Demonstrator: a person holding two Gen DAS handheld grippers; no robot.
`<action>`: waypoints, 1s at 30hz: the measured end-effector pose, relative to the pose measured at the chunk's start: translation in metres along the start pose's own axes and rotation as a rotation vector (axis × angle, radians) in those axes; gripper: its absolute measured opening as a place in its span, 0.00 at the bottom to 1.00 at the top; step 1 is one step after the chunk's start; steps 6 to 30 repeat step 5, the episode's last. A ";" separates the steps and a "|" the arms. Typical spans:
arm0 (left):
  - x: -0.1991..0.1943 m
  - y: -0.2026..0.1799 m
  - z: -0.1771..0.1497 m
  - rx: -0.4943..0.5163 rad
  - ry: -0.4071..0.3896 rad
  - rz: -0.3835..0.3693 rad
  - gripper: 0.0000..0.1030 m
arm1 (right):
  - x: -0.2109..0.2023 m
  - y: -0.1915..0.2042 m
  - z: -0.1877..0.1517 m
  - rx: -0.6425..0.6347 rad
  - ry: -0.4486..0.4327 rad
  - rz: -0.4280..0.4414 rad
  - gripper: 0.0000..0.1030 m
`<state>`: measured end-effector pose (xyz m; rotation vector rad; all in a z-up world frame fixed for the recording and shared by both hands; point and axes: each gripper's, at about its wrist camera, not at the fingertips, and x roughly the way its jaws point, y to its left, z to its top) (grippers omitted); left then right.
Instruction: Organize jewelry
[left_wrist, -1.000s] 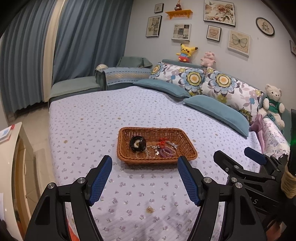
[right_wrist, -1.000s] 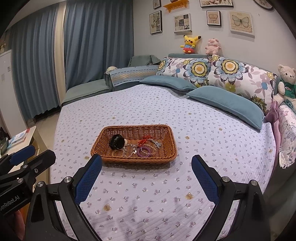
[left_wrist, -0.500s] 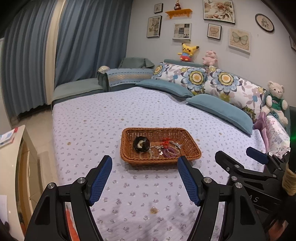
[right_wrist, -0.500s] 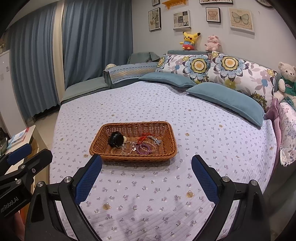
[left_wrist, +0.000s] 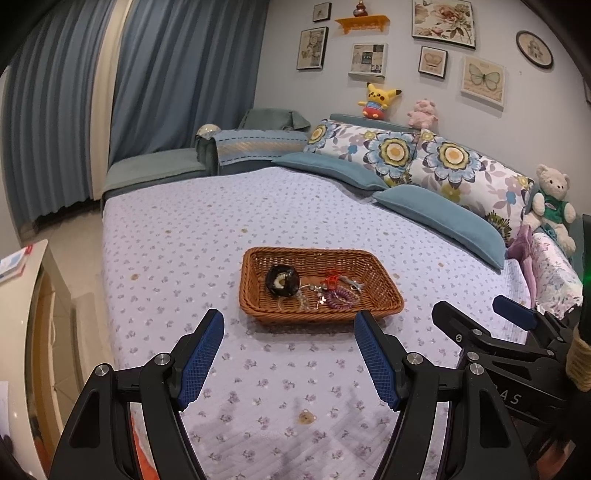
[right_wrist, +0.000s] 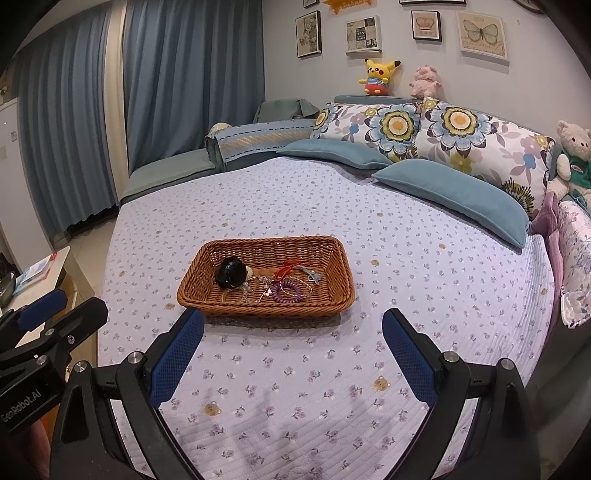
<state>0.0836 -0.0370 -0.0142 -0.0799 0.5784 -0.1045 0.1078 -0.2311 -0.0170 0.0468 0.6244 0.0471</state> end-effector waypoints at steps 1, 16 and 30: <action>-0.001 0.001 0.000 0.004 -0.013 0.017 0.72 | 0.000 0.000 0.000 -0.001 0.000 -0.001 0.95; -0.002 0.000 0.000 0.017 -0.022 0.006 0.72 | 0.000 0.000 0.000 0.000 0.001 0.000 0.95; -0.002 0.000 0.000 0.017 -0.022 0.006 0.72 | 0.000 0.000 0.000 0.000 0.001 0.000 0.95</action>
